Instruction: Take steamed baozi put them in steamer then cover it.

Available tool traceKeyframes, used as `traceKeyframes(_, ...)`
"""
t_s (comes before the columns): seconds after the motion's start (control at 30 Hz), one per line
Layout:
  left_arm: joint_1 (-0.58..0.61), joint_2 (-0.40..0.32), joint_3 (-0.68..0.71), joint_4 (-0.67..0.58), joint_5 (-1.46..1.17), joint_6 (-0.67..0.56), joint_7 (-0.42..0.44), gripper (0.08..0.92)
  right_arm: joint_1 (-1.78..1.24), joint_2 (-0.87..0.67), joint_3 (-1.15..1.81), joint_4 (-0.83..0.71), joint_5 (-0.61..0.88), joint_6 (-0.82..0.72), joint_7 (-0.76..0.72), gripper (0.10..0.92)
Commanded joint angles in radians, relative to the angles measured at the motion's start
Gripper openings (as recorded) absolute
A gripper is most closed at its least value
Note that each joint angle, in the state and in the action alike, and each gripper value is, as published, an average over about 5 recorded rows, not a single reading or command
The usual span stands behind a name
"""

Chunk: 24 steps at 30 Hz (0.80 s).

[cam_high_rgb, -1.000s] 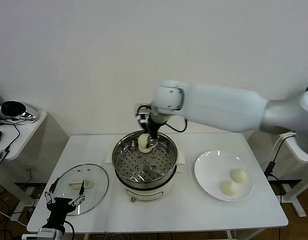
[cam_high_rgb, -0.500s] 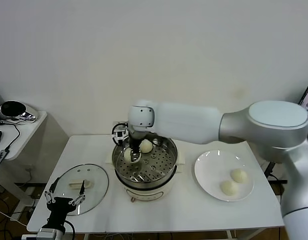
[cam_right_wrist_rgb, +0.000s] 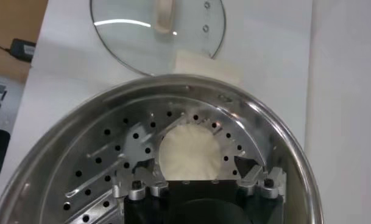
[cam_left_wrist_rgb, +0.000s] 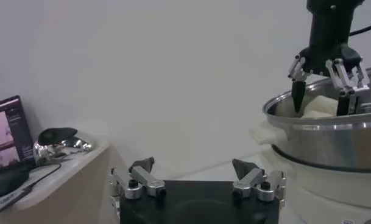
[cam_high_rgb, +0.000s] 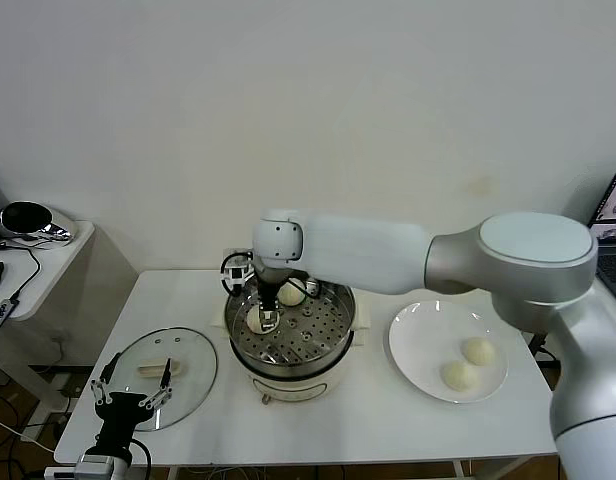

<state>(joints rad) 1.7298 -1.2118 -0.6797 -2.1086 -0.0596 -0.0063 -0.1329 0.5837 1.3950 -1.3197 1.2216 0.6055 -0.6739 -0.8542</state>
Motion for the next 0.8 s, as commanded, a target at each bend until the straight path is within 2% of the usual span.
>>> traceKeyframes(0.03,0.000,0.001,0.001,-0.003,0.001,0.001,0.001,0.823,0.208,-0.253,-0.027,0.227,-0.054,0.076,-0.168,0.823)
traceKeyframes(0.23,0.005,0.005,0.004,-0.009,0.006,0.002,0.001,0.823,0.252,-0.534,-0.060,0.390,-0.212,0.194,-0.271,0.823)
traceKeyframes(0.47,0.013,0.003,0.013,-0.015,0.019,0.003,0.001,0.823,0.185,-0.826,-0.074,0.489,-0.415,0.303,-0.318,0.823)
traceKeyframes(0.6,0.013,0.002,0.012,-0.013,0.021,0.003,0.001,0.823,0.116,-0.931,-0.066,0.520,-0.493,0.327,-0.307,0.823)
traceKeyframes(0.8,0.015,-0.006,0.016,-0.005,0.028,0.003,0.001,0.823,-0.070,-1.008,0.010,0.517,-0.599,0.347,-0.268,0.823)
